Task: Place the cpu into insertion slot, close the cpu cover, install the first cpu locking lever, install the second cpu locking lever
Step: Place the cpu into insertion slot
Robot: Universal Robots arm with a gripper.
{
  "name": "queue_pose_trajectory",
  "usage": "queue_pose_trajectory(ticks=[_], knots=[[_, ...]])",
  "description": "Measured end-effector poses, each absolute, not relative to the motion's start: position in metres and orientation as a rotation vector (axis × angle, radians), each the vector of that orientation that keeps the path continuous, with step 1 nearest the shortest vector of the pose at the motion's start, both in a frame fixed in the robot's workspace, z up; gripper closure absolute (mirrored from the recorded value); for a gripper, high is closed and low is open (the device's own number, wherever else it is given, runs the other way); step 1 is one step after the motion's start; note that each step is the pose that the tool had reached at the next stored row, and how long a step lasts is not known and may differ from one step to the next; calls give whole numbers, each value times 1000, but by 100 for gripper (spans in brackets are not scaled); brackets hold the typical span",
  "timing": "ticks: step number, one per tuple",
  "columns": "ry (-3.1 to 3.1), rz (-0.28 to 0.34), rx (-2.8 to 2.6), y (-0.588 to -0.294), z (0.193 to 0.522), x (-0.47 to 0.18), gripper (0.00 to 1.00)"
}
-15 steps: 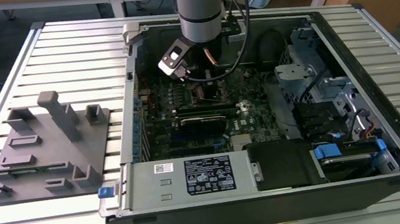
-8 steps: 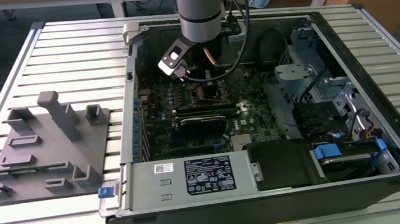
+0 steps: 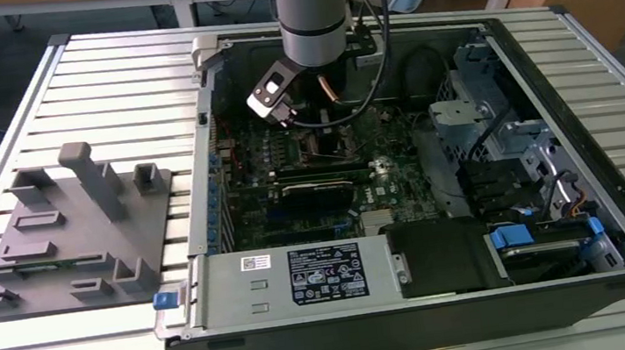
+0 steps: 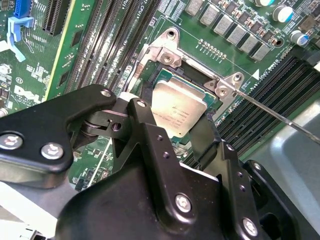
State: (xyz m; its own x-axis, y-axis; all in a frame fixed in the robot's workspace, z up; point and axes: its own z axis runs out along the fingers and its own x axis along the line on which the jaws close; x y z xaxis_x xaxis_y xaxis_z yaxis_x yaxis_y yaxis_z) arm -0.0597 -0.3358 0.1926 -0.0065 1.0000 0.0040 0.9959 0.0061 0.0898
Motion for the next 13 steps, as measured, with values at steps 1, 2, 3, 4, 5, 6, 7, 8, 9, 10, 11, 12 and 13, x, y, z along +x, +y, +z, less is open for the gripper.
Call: queue_pose_trajectory(ticks=[1,2,3,4,5,6,7,8,9,10,11,12,13], knots=[[2184,103,2171,-336,193,-60,46],[2184,103,2171,-336,193,-60,46],[2184,103,2171,-336,193,-60,46],[2184,103,2171,-336,193,-60,46],[2184,102,2171,-336,193,-59,46],[2184,102,2171,-336,193,-59,46],[2185,102,2171,-336,193,-59,46],[2185,102,2171,-336,193,-59,46],[2185,101,2171,-336,193,-58,46],[2185,101,2171,-336,193,-58,46],[2185,101,2171,-336,193,-58,46],[2185,101,2171,-336,193,-58,46],[2185,101,2171,-336,193,-58,46]])
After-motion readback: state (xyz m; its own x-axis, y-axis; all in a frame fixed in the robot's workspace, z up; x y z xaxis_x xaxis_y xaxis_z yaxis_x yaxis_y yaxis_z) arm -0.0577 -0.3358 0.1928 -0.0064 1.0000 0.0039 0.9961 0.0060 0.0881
